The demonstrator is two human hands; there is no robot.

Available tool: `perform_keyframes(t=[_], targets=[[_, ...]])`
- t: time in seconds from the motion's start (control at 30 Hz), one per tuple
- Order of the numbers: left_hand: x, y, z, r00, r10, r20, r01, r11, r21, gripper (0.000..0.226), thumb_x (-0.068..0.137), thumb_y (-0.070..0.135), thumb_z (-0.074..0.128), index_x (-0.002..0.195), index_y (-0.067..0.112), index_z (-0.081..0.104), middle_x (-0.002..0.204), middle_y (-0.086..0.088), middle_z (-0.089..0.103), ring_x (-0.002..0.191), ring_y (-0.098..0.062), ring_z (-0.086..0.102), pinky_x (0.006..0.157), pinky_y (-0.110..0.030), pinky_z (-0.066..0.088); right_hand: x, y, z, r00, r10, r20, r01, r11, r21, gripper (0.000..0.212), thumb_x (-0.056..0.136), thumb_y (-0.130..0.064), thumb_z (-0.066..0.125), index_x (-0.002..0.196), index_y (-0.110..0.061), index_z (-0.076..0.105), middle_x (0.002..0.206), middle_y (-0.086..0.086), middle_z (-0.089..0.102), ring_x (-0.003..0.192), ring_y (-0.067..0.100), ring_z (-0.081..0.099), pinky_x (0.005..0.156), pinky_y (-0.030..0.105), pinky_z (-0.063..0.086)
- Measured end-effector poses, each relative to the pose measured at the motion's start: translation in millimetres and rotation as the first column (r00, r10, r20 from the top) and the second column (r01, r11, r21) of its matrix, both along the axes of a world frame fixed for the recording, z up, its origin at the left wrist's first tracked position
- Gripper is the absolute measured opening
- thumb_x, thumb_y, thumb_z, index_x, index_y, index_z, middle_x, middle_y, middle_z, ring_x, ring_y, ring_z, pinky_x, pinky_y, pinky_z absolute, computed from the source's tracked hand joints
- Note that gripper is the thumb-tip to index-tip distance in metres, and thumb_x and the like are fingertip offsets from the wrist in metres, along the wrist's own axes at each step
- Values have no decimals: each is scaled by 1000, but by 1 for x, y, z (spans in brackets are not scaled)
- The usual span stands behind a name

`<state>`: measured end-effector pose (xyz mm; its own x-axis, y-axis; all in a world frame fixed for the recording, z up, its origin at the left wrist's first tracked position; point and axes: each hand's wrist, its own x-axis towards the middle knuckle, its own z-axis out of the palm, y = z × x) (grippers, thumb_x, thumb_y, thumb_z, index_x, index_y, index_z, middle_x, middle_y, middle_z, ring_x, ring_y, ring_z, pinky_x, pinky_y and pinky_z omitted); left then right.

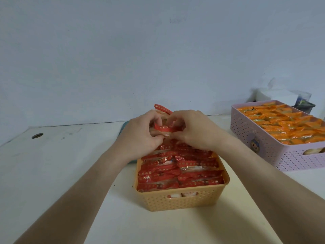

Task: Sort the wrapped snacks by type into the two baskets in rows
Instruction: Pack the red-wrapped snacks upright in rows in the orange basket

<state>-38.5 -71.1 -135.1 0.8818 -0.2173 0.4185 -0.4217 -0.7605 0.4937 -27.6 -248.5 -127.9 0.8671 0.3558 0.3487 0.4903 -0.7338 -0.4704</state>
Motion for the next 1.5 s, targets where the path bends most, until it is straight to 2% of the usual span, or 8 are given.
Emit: perform_keyframes(t=[0.13,0.4,0.83,0.97,1.07,1.2,1.33,1.5], targets=[[1,6,8,998,57,-13,-56,998,37,27,77,42,77,78,29,53,73,15,64,71,-11,64,68,-29,50,3,-3,1,999,27,45,-28,999,22,22,85,-35,68,104,-25,69,95,-7,70,90,12,63,88,37,50],[0,14,8,980,-67,-188,144,890,433,23,94,47,49,110,41,65,100,23,62,95,-2,55,85,-28,46,8,-12,5,986,51,-157,-119,878,-463,23,94,-27,52,112,-31,66,112,-11,63,105,14,56,94,39,47],[7,-6,2,977,36,-211,130,683,718,24,102,37,27,98,37,50,96,13,62,107,-14,56,116,-56,9,8,-20,-16,1000,17,-19,-23,917,-397,32,100,-19,35,121,-34,55,125,-13,61,120,13,51,99,40,25],[4,-5,13,913,89,-399,231,692,684,37,101,49,27,134,40,41,129,13,58,125,-16,48,113,-57,16,2,-25,9,992,60,-113,-105,886,-451,31,100,-30,41,124,-34,60,131,-14,58,121,13,51,103,36,37],[6,1,22,994,-67,-86,105,779,618,31,97,38,46,127,40,55,122,16,63,114,-11,56,104,-45,39,11,-32,16,992,-59,115,88,961,-264,24,93,-33,52,112,-31,66,112,-9,68,108,18,60,95,40,45],[20,0,25,937,-111,333,-28,922,387,39,90,30,61,129,27,57,126,2,58,116,-18,49,95,-40,46,21,-29,2,976,-152,154,205,879,-430,45,88,-63,43,120,-35,58,109,-9,65,113,20,51,90,45,35],[35,-2,8,965,-29,262,-142,779,610,61,90,41,61,145,28,36,140,1,49,128,-21,42,98,-38,39,23,-24,-8,970,-158,182,222,882,-416,46,87,-68,40,111,-35,61,95,-9,57,103,18,49,80,41,28],[29,9,10,967,29,253,-127,917,378,23,89,33,62,110,27,56,97,10,62,89,-15,57,72,-30,42,29,-29,-9,975,-100,200,169,915,-366,18,90,-42,59,103,-29,61,100,-8,54,101,17,51,83,37,32]])
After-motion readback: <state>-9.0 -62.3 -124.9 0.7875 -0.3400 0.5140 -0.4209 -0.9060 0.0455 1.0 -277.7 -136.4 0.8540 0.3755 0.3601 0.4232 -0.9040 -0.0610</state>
